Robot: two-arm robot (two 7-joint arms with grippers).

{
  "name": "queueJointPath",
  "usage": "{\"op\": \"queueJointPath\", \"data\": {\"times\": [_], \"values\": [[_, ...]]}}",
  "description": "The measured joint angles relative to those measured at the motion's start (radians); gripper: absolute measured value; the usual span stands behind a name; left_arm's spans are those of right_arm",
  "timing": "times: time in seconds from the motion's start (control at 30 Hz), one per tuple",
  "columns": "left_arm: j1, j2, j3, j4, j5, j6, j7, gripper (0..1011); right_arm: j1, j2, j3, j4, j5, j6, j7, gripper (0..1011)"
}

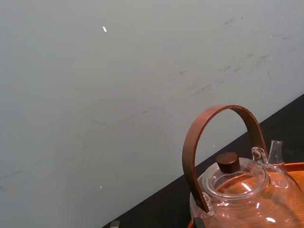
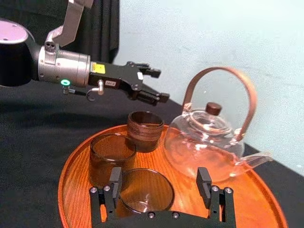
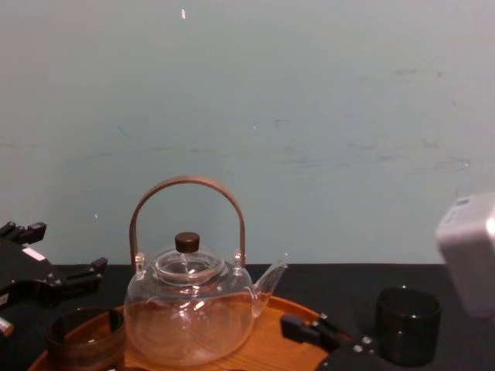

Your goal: Pick up the glass from the table and place it on the tray.

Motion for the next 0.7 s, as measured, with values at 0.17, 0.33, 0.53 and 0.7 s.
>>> {"op": "queueJointPath", "data": {"times": [0.17, 0.33, 0.53, 0.7], "values": [[0.0, 0.0, 0.0, 0.0, 0.0, 0.0, 0.0, 1001, -0.052, 0.02, 0.032, -0.056, -0.011, -0.006, -0.032, 1002], [0.0, 0.0, 0.0, 0.0, 0.0, 0.0, 0.0, 1001, -0.104, 0.035, 0.074, -0.088, -0.013, -0.006, -0.064, 1003], [0.0, 0.0, 0.0, 0.0, 0.0, 0.0, 0.0, 1001, -0.17, 0.046, 0.139, -0.114, -0.009, -0.005, -0.109, 1002], [0.0, 0.0, 0.0, 0.0, 0.0, 0.0, 0.0, 1001, -0.209, 0.046, 0.196, -0.119, -0.002, -0.008, -0.142, 1002]]}}
